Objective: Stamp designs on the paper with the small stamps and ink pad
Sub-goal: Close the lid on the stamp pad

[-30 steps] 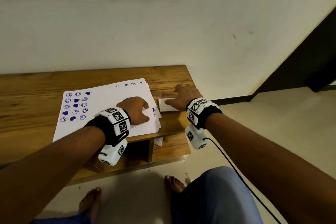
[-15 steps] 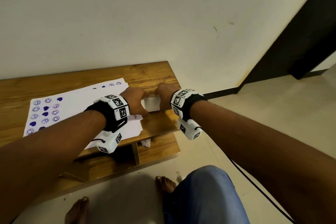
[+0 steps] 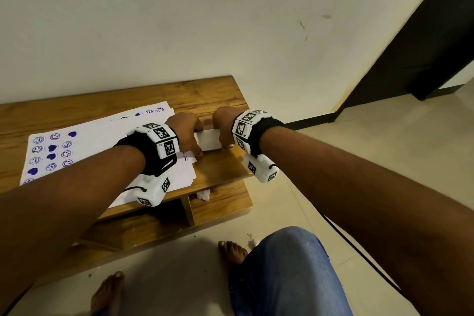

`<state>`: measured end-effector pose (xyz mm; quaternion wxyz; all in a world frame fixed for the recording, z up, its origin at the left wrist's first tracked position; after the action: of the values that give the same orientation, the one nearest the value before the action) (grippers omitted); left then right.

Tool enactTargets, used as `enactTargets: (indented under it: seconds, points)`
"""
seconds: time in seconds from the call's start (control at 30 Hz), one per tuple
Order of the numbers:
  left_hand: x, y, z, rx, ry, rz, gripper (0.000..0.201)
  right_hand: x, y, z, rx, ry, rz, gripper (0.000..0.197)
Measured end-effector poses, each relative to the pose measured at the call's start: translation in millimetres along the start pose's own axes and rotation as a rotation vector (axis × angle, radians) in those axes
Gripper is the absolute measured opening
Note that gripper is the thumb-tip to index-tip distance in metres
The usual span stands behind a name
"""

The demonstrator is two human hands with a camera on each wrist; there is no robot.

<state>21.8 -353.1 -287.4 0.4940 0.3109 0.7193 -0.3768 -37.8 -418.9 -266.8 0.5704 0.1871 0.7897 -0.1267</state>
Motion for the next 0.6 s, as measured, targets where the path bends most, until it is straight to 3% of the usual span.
enactTargets:
  seconds: [0.27,0.6]
  points:
    - [3.2,5.5,2.6,-0.036,-0.062,-0.111,0.071,-6.3,2.3,5.2,-0.031,-0.085,-0.026,0.016]
    - [3.3,4.2,4.9,-0.016,-0.064,-0.126,0.068,-9.8,-1.3,7.7,0.049,-0.074,0.064,0.031]
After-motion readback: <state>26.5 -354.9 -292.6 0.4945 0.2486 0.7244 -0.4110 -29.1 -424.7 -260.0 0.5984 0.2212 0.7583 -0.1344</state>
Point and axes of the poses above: each hand's wrist, its own z-axis towards the middle knuckle, its own x-axis out of the palm, y = z × x, the point moved 9 cm from there along z, towards the middle knuckle, and after that the axes turned 7 degrees about -y, right-handed, at the moved point
